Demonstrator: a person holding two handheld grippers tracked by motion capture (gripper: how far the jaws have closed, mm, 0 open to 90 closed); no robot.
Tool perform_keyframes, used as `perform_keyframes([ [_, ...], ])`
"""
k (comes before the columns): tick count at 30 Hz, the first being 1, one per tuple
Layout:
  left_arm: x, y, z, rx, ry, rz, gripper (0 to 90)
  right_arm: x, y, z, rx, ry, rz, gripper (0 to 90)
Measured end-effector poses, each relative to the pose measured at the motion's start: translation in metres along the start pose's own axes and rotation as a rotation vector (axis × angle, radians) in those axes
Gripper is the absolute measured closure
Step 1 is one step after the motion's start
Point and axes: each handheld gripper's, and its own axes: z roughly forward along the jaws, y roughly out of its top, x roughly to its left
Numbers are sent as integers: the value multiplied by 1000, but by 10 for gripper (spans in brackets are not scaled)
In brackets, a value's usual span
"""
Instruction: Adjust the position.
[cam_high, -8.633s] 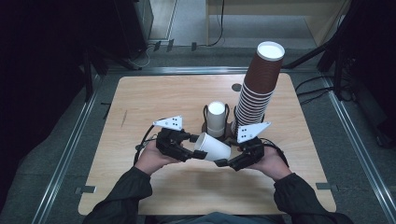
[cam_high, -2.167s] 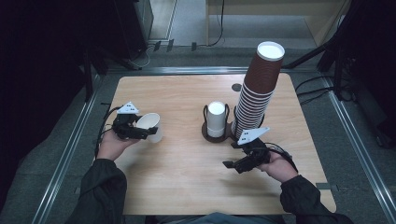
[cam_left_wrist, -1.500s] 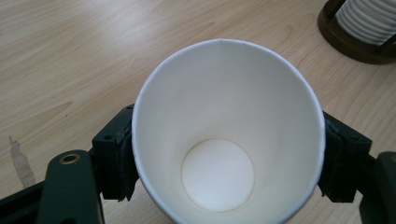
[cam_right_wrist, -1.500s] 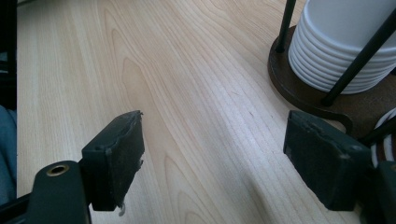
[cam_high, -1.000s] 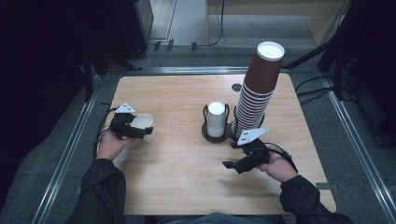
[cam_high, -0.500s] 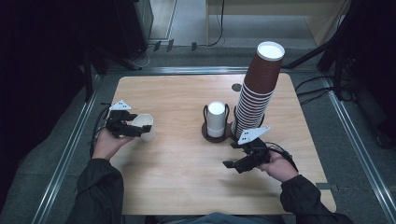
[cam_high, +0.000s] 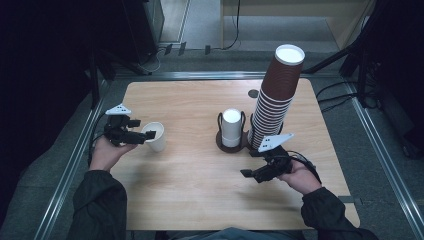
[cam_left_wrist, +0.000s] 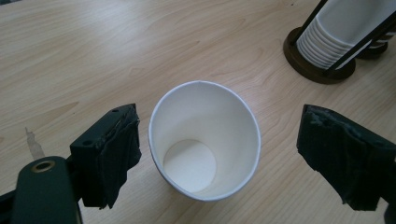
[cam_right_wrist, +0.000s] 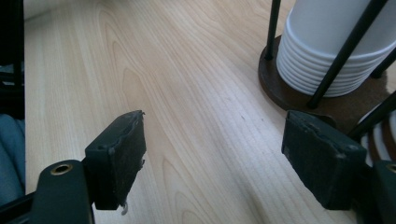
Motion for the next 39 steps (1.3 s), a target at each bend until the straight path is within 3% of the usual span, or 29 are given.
perform_keyframes([
  [6,-10,6,-5,-8,-12,12,137,1,1,-4,1,-9,-23,196],
  [9,-15,10,-6,-6,-13,19,141,4,3,-7,30,16,-42,153],
  [17,-32,18,-1,6,-40,34,151,2,7,-18,22,52,25,158],
  [23,-45,22,4,15,-70,54,160,3,10,-22,36,45,22,146],
  [28,-55,23,8,22,-96,78,169,5,11,-25,42,47,-11,149],
  [34,-66,25,10,10,-146,111,307,3,13,-34,22,33,13,243],
  [39,-75,26,17,21,-172,124,334,0,10,-43,8,5,16,286],
])
